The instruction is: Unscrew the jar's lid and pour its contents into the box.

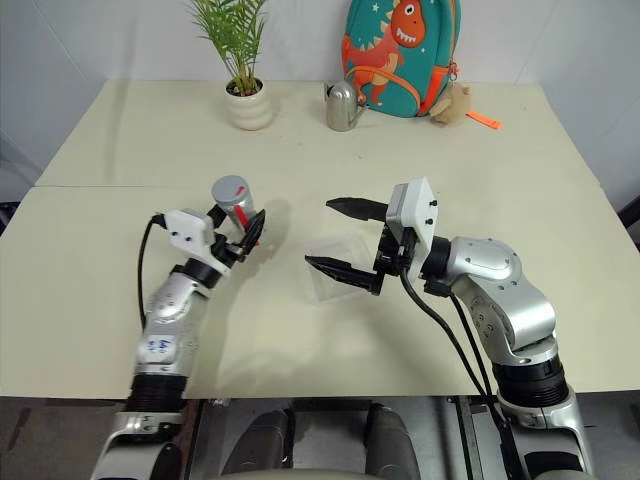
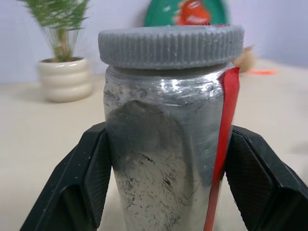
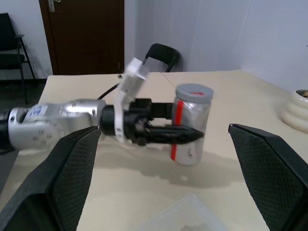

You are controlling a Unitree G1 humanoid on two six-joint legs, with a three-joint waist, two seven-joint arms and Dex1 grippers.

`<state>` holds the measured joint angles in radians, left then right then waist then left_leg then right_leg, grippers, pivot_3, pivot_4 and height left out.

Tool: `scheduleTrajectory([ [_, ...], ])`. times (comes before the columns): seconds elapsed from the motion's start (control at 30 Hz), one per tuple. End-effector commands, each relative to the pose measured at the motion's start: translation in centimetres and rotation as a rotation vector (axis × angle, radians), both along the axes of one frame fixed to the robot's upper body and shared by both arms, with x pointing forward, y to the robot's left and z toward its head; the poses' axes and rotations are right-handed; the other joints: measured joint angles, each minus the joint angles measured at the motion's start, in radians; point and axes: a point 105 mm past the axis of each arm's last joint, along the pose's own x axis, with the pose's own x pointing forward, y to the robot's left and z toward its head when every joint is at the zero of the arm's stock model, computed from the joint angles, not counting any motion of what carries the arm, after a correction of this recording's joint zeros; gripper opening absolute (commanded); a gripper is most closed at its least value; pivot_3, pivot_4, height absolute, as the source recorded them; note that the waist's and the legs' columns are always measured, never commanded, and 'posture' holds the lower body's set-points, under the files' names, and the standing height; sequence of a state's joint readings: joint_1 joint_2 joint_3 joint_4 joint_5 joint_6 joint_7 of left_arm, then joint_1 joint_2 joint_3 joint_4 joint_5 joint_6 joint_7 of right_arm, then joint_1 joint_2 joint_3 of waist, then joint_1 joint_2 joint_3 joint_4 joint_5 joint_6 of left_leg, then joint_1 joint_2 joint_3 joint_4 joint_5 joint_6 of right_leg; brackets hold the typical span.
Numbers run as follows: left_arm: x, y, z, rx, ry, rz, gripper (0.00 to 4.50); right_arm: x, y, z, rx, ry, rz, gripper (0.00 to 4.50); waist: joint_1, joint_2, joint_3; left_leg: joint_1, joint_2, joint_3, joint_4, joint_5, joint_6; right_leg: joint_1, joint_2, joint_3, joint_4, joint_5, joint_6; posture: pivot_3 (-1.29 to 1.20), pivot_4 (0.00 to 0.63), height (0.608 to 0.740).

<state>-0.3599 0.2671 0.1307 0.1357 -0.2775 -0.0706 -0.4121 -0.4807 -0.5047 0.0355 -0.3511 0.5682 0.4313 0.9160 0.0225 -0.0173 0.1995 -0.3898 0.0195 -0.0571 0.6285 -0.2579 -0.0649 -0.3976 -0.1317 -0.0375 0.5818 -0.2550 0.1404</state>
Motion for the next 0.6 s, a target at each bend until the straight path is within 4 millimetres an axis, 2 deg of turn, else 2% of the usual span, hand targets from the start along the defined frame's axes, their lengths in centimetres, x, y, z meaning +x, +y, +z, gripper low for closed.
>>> scheduleTrajectory([
  [0.03,-0.6,1.7,0.3,0.045,0.034,-0.155,3.01,-0.4,0.1,0.4,0.015,-0.039,-0.004,4.5,-0.002,0.0,0.0,0.0,0.0,0.0,0.0,0.0,0.0,0.0,0.0,0.0,0.0,0.0,0.0,0.0,0.15,0.74],
  [0.1,-0.6,3.1,0.7,0.102,0.039,-0.193,3.01,-0.6,-0.1,0.3,0.013,-0.037,-0.007,4.5,-0.002,0.0,0.0,0.0,0.0,0.0,0.0,0.0,0.0,0.0,0.0,0.0,0.0,0.0,0.0,0.0,0.15,0.74],
  [0.2,-0.8,4.0,1.0,0.181,0.033,-0.265,3.01,-0.7,-0.7,0.0,-0.005,-0.035,-0.014,4.5,0.001,0.0,0.0,0.0,0.0,0.0,0.0,0.0,0.0,-0.001,0.0,0.0,0.0,0.0,0.0,0.0,0.15,0.74],
  [0.33,-1.2,4.4,0.1,0.27,0.041,-0.359,3.01,-0.4,-1.6,-0.3,-0.041,-0.044,-0.037,4.5,0.001,0.0,0.0,0.0,0.0,0.001,0.0,0.0,0.0,-0.001,0.0,0.0,0.0,0.0,0.0,0.0,0.15,0.74],
  [0.47,-1.0,4.7,-0.3,0.228,0.055,-0.381,3.01,-0.4,-1.9,-0.3,-0.054,-0.047,-0.047,4.5,-0.004,0.0,0.0,0.0,0.001,0.001,-0.001,-0.001,0.0,-0.001,0.0,0.0,0.0,0.0,0.0,0.0,0.15,0.74],
  [0.6,-1.1,4.0,-1.0,0.218,0.057,-0.41,3.01,-0.5,-1.9,-0.3,-0.058,-0.046,-0.05,4.5,-0.005,0.0,0.0,0.0,0.001,0.002,-0.001,-0.001,0.001,-0.002,0.0,0.0,0.001,0.0,0.0,0.0,0.15,0.74],
])
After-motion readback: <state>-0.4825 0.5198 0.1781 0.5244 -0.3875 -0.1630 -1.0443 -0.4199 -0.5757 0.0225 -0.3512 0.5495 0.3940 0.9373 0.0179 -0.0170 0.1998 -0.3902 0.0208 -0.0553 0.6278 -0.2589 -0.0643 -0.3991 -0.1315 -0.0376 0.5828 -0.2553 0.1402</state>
